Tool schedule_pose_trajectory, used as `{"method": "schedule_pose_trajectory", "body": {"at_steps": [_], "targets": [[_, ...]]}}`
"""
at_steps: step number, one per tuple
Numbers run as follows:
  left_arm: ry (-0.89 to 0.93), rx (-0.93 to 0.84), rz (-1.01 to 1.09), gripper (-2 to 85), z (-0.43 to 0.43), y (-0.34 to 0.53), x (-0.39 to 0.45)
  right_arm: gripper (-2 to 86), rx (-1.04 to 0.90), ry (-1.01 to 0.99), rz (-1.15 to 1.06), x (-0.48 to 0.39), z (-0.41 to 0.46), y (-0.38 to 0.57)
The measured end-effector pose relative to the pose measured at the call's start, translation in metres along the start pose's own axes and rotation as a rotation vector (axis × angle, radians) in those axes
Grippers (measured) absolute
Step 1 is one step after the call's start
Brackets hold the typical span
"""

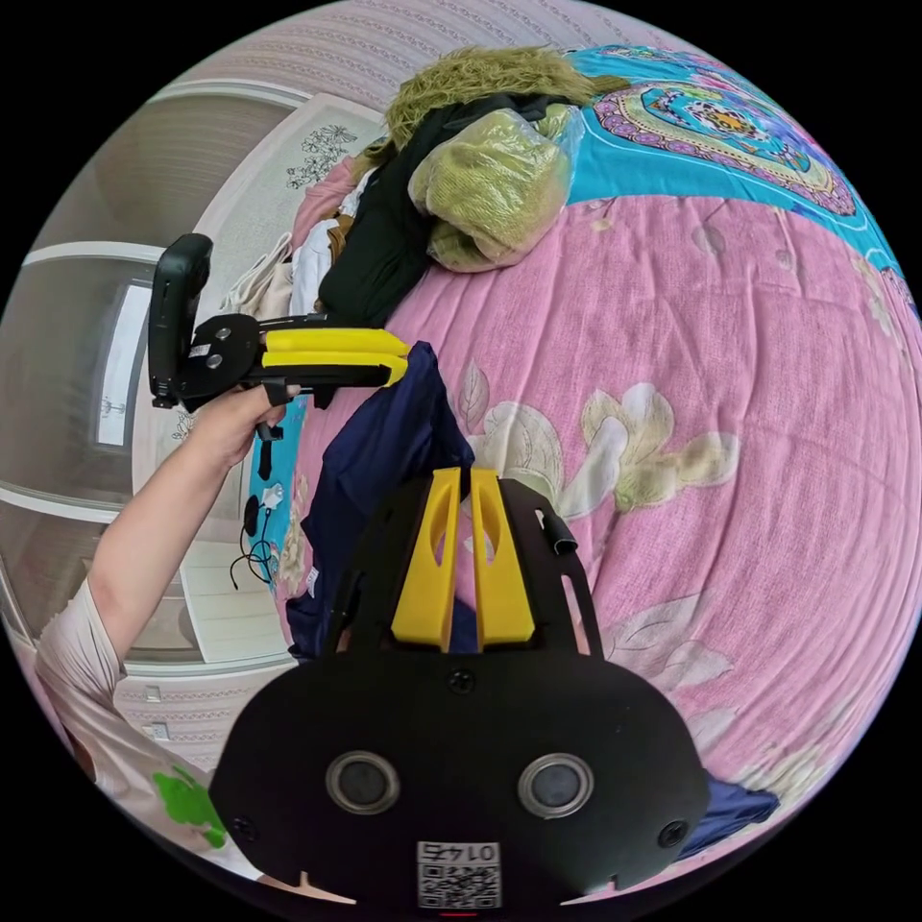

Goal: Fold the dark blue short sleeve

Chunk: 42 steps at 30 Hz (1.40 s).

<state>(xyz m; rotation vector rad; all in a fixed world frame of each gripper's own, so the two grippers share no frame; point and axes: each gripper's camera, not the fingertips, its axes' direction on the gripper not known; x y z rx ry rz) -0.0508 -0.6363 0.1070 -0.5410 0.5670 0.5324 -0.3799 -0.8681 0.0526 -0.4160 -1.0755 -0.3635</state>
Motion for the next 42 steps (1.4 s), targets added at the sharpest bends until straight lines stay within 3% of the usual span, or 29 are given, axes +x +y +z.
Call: {"method": "schedule_pose_trajectory", "body": {"at_steps": [6, 15, 18, 25, 30, 33, 35, 42], "targets": [[-0.029, 0.008, 0.053, 6.1, -0.016, -0.007, 0.002, 0.8, -0.03, 0.022, -0.043, -0.006, -0.011, -0.015], [0.081, 0.059, 0.122, 12.0, -0.038, -0.002, -0.013, 0.8, -0.059, 0.043, -0.089, -0.015, -0.022, -0.03], [0.011, 0.038, 0.079, 10.5, -0.043, 0.006, -0.023, 0.8, -0.068, 0.06, -0.111, -0.02, -0.024, -0.032], [0.245, 0.148, 0.023, 9.4, -0.051, 0.016, -0.037, 0.8, -0.081, 0.058, -0.118, -0.026, -0.027, -0.033], [0.212, -0.01, 0.056, 8.8, -0.018, 0.004, -0.018, 0.8, -0.089, 0.058, -0.116, -0.032, -0.027, -0.029], [0.211, -0.016, 0.005, 5.5, -0.013, 0.006, -0.02, 0.7, -0.092, 0.06, -0.119, -0.036, -0.027, -0.025], [0.211, 0.015, 0.019, 0.9, -0.017, 0.014, -0.019, 0.7, -0.097, 0.052, -0.118, -0.038, -0.027, -0.022], [0.13, 0.182, 0.071, -0.7, -0.056, 0.059, -0.003, 0.6, -0.029, 0.038, -0.224, -0.061, -0.041, 0.0]]}}
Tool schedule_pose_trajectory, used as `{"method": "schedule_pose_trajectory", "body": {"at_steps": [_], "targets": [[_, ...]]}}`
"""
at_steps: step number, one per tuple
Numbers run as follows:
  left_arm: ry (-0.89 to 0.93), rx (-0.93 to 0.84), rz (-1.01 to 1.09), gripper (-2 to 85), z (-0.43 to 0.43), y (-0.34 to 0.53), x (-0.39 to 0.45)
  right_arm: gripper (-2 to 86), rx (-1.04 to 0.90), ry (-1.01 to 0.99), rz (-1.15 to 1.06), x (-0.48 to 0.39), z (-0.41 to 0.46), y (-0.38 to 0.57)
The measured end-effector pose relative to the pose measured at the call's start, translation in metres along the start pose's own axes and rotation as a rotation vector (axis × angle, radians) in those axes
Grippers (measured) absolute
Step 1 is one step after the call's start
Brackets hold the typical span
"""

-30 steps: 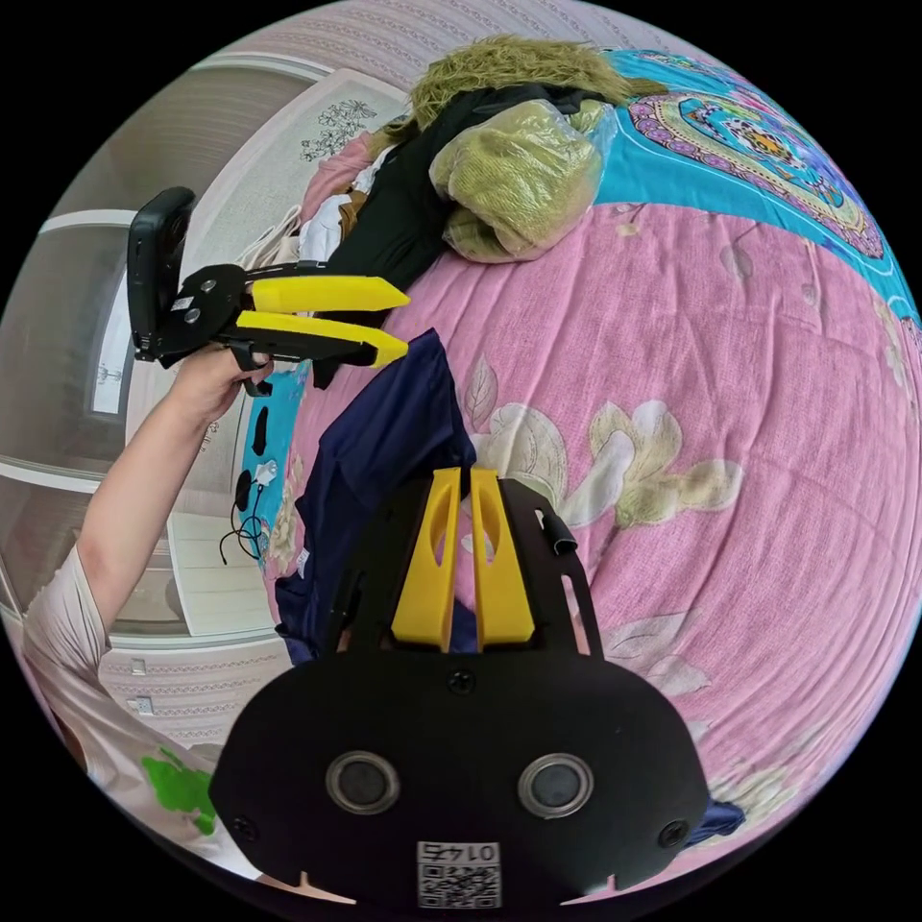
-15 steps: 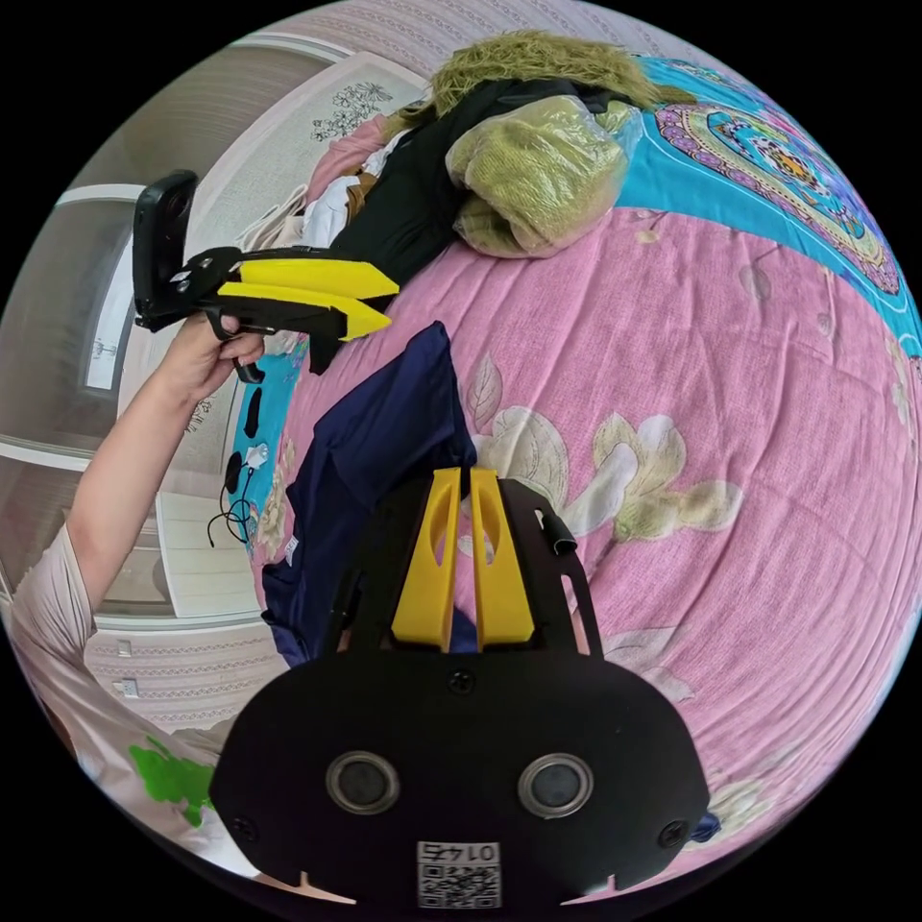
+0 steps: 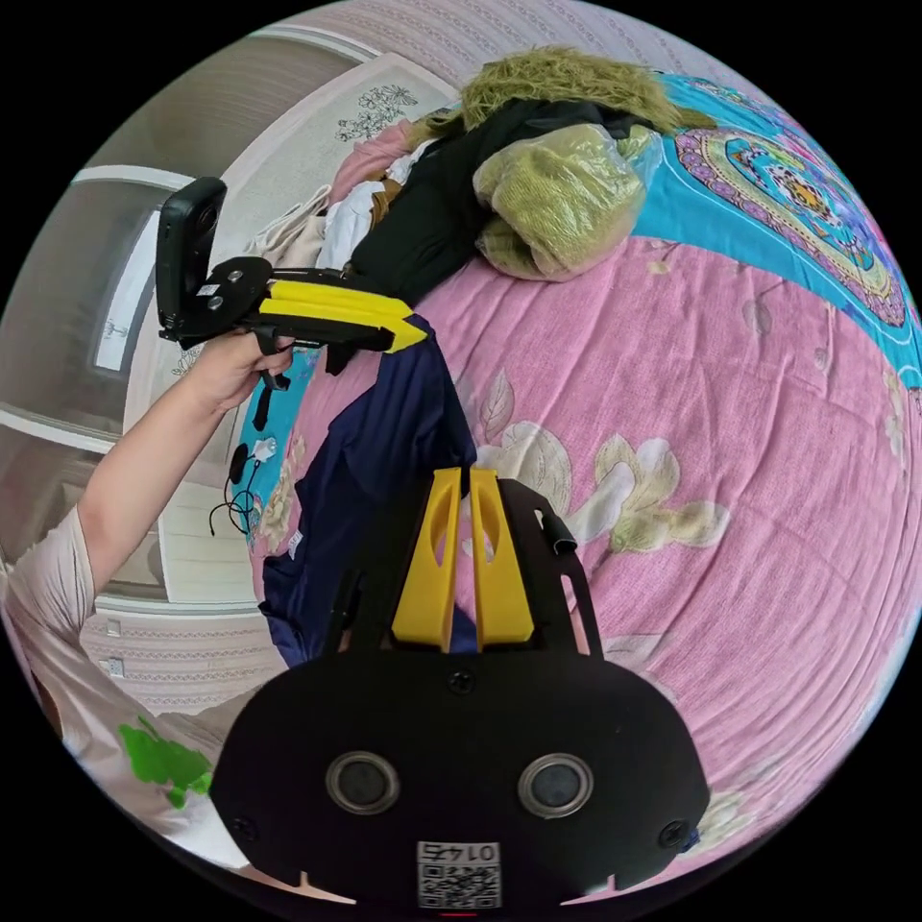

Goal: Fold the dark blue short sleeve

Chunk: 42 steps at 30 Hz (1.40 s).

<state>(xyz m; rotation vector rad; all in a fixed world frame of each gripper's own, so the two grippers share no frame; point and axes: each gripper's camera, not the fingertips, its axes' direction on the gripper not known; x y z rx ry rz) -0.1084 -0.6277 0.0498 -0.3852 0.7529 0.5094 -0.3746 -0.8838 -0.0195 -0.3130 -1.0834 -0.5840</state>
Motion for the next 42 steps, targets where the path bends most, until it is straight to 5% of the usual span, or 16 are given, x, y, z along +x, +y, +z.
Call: {"method": "schedule_pose_trajectory", "body": {"at_steps": [8, 14, 28, 34, 42], "targets": [[-0.159, 0.226, 0.14, -0.6, -0.046, 0.099, 0.092, 0.6, 0.097, 0.089, -0.369, -0.075, -0.02, 0.064], [-0.209, 0.188, 0.116, -0.5, -0.021, 0.167, 0.147, 0.7, -0.075, 0.201, -0.518, -0.118, 0.017, 0.134], [0.058, 0.07, 0.06, -0.9, -0.024, 0.223, 0.139, 0.1, -0.089, 0.129, -0.292, -0.115, -0.006, 0.154], [-0.111, 0.112, -0.092, -1.0, -0.01, 0.207, 0.101, -0.3, -0.154, 0.056, -0.103, -0.102, 0.012, 0.147], [-0.109, -0.051, -0.161, -1.0, 0.064, 0.174, 0.062, -0.3, -0.017, 0.097, 0.096, -0.075, -0.009, 0.145]]}}
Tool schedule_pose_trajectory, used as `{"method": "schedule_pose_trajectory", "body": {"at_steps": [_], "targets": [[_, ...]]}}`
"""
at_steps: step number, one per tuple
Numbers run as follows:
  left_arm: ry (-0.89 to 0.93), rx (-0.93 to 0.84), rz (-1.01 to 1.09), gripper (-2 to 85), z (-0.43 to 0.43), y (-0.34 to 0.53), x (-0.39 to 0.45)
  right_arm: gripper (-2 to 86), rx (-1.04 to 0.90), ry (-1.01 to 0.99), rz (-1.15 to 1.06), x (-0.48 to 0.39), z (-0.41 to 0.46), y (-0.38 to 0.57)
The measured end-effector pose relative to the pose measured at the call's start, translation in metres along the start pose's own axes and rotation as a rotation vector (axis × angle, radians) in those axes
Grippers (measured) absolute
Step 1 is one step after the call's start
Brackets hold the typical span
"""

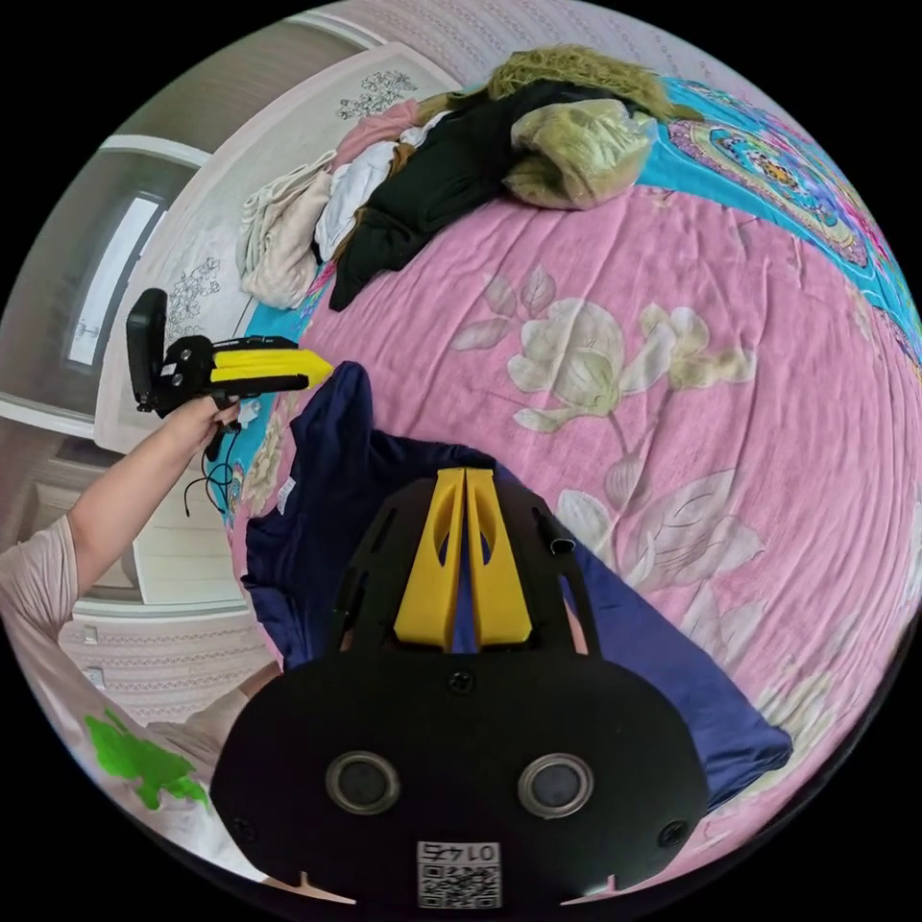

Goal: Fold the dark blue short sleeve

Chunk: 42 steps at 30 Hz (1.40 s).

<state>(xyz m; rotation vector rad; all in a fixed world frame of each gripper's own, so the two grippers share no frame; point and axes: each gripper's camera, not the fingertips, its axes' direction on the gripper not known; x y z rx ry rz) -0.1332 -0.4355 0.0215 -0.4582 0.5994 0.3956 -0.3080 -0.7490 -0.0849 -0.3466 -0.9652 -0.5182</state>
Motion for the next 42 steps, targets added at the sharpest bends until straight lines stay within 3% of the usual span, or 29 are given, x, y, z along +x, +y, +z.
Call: {"method": "schedule_pose_trajectory", "body": {"at_steps": [3, 5, 9, 13, 16, 18, 21, 26, 27, 28, 30, 32, 35, 42], "targets": [[0.023, 0.06, 0.013, -1.0, 0.011, 0.001, 0.002, -0.3, 0.015, -0.014, 0.049, 0.014, -0.012, 0.001], [-0.058, -0.046, -0.024, -1.0, 0.033, 0.0, 0.001, -0.3, -0.002, -0.034, 0.053, 0.02, -0.018, 0.005], [-0.02, -0.045, -0.122, -1.0, 0.044, -0.001, -0.009, -0.3, -0.024, -0.139, 0.016, 0.013, -0.037, 0.033], [-0.016, 0.067, -0.132, -1.0, 0.033, 0.006, -0.008, -0.3, -0.094, -0.149, -0.056, -0.009, -0.035, 0.063], [0.058, 0.179, -0.018, -1.0, 0.03, 0.004, 0.009, -0.2, -0.132, -0.123, -0.058, -0.016, -0.029, 0.08], [0.029, 0.138, 0.031, -1.0, 0.045, -0.003, 0.022, -0.2, -0.149, -0.148, -0.047, -0.016, -0.027, 0.09], [-0.093, -0.151, 0.021, -1.0, 0.103, -0.009, 0.028, -0.3, -0.124, -0.091, -0.005, -0.009, -0.041, 0.104], [0.053, 0.042, -0.061, -1.0, 0.106, 0.005, 0.02, -0.3, -0.048, -0.149, 0.013, -0.001, -0.075, 0.131], [0.026, 0.021, -0.06, -1.0, 0.112, 0.006, 0.021, -0.3, -0.056, -0.132, 0.002, -0.004, -0.079, 0.136], [-0.018, -0.11, -0.069, -1.0, 0.133, 0.006, 0.021, -0.3, -0.084, -0.106, -0.005, -0.005, -0.079, 0.137], [0.04, -0.106, -0.102, -0.9, 0.144, 0.008, 0.016, -0.2, -0.177, -0.023, -0.03, -0.006, -0.078, 0.145], [0.1, -0.008, -0.18, -0.8, 0.137, 0.016, 0.011, -0.1, -0.145, -0.053, -0.04, -0.007, -0.095, 0.154], [0.109, 0.066, -0.132, -0.4, 0.126, 0.035, 0.031, 0.6, -0.036, -0.083, -0.051, -0.007, -0.137, 0.181], [0.145, 0.068, -0.121, 4.8, 0.147, 0.101, 0.108, 6.4, 0.065, -0.071, 0.102, 0.018, -0.209, 0.287]]}}
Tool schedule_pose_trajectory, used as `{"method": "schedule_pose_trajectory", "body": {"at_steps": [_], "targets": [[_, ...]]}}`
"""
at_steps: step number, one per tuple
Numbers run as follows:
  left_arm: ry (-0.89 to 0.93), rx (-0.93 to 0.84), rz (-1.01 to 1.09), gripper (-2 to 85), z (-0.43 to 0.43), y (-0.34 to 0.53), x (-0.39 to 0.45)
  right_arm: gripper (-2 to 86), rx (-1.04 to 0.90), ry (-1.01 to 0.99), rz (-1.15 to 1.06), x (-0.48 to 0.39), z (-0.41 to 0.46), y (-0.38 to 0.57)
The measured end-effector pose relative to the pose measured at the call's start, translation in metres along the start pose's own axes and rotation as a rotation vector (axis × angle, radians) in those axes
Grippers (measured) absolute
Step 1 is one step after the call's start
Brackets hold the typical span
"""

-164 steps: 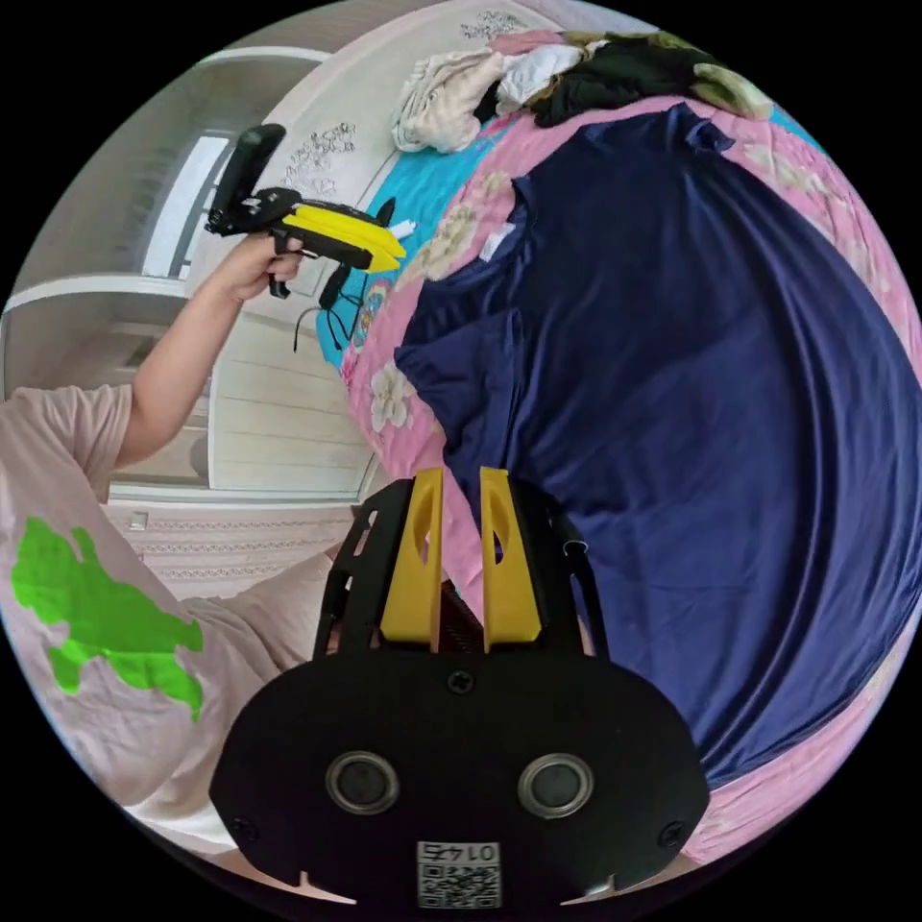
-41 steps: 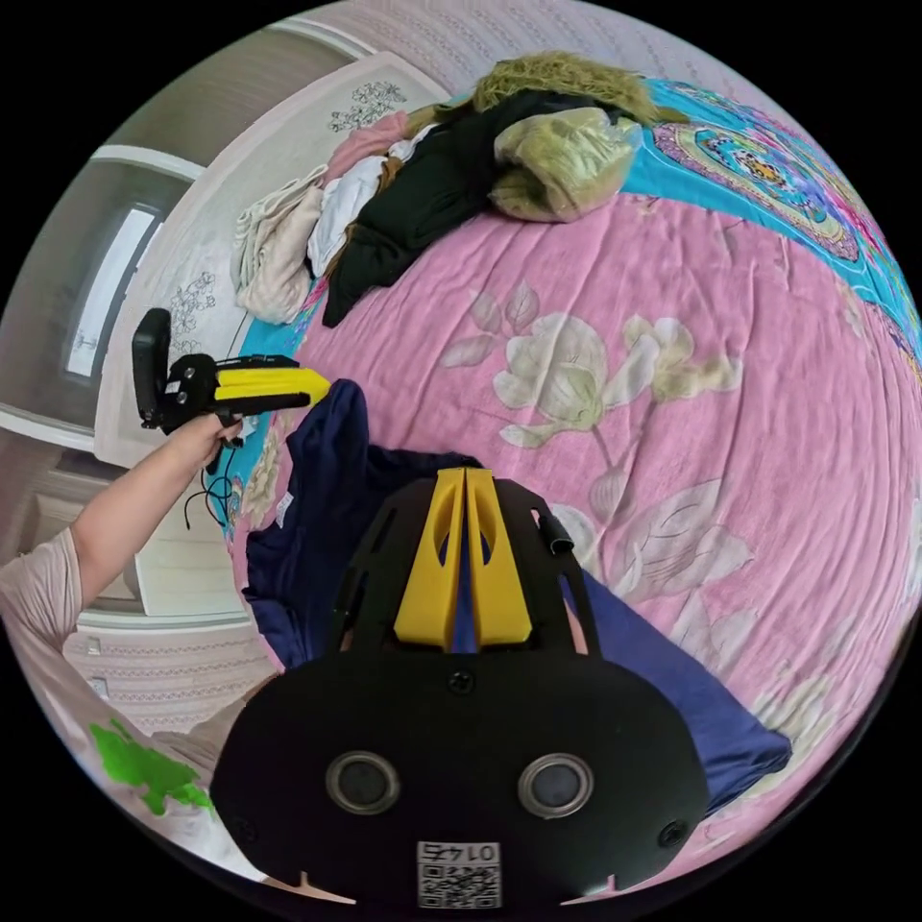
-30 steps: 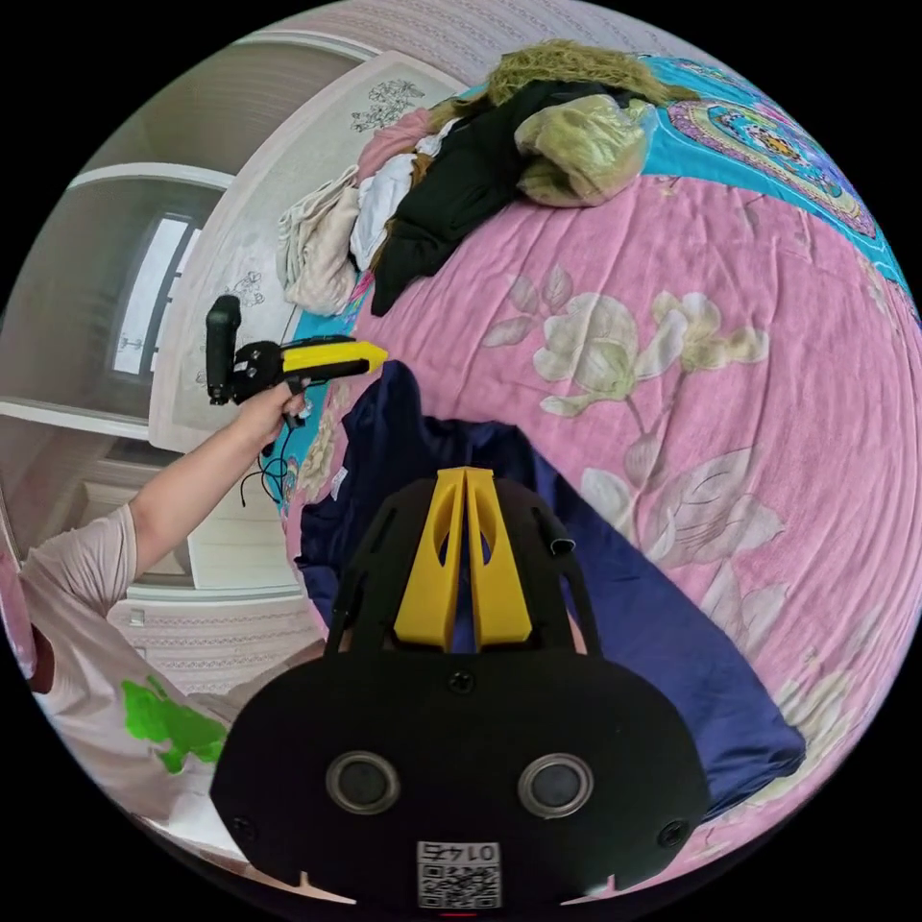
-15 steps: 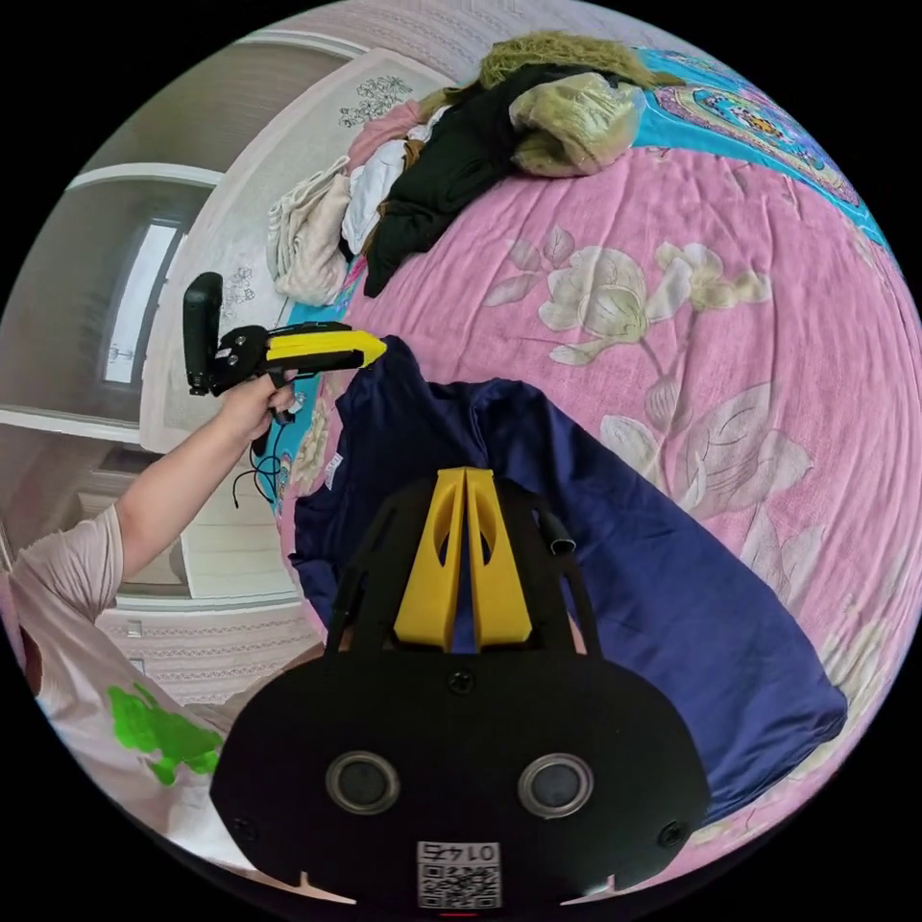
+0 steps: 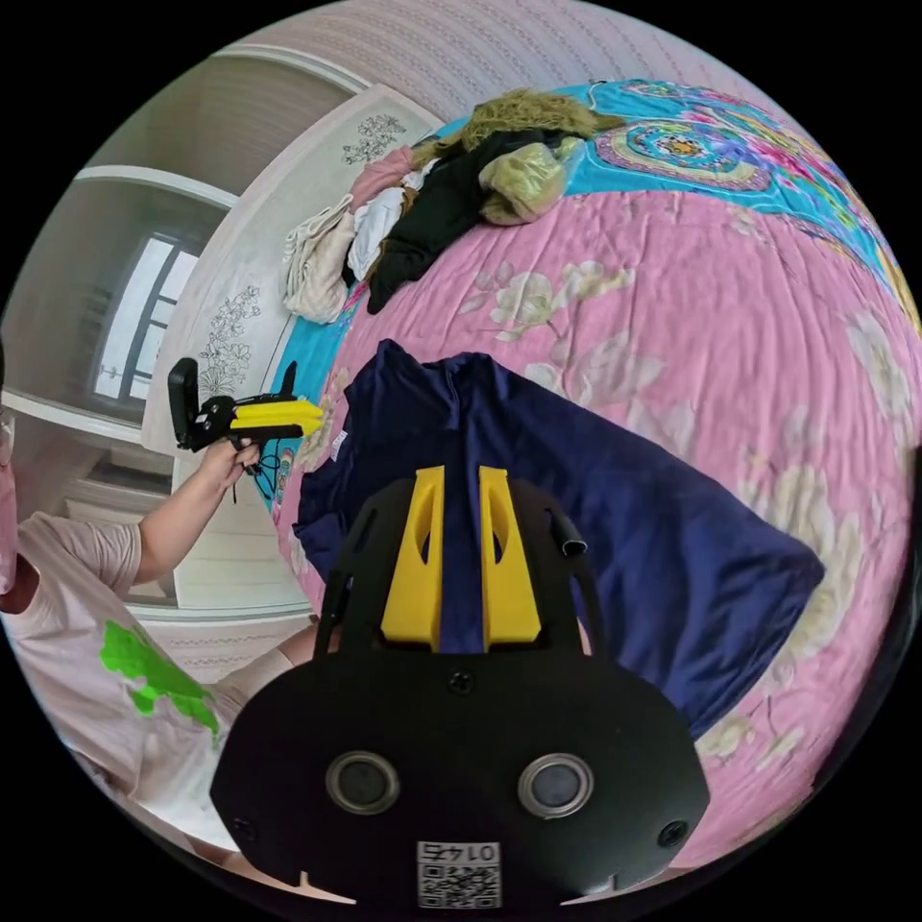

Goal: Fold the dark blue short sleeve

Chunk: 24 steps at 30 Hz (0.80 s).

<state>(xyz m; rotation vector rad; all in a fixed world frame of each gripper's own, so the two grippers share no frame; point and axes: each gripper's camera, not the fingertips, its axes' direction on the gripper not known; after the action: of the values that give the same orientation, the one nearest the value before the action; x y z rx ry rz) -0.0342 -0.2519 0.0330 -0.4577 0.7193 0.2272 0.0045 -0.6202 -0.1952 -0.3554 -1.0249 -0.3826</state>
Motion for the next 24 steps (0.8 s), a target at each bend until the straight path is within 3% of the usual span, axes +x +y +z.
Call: {"method": "schedule_pose_trajectory", "body": {"at_steps": [5, 9, 12, 18, 24], "targets": [[0.211, -0.036, -0.217, 5.9, 0.051, 0.064, 0.029, 8.0, -0.014, 0.085, 0.088, 0.016, -0.033, 0.064], [0.247, -0.06, -0.208, 5.0, 0.081, 0.086, 0.064, 8.4, 0.038, 0.107, 0.225, 0.038, -0.069, 0.117], [0.319, -0.074, -0.108, 4.1, 0.108, 0.085, 0.105, 8.7, 0.056, 0.112, 0.312, 0.054, -0.093, 0.154], [0.481, -0.149, 0.305, 8.1, 0.172, 0.075, 0.237, 9.9, 0.056, 0.136, 0.386, 0.069, -0.132, 0.226], [0.394, -0.138, 0.703, 9.1, 0.222, 0.101, 0.36, 10.3, 0.078, 0.162, 0.346, 0.081, -0.161, 0.249]]}}
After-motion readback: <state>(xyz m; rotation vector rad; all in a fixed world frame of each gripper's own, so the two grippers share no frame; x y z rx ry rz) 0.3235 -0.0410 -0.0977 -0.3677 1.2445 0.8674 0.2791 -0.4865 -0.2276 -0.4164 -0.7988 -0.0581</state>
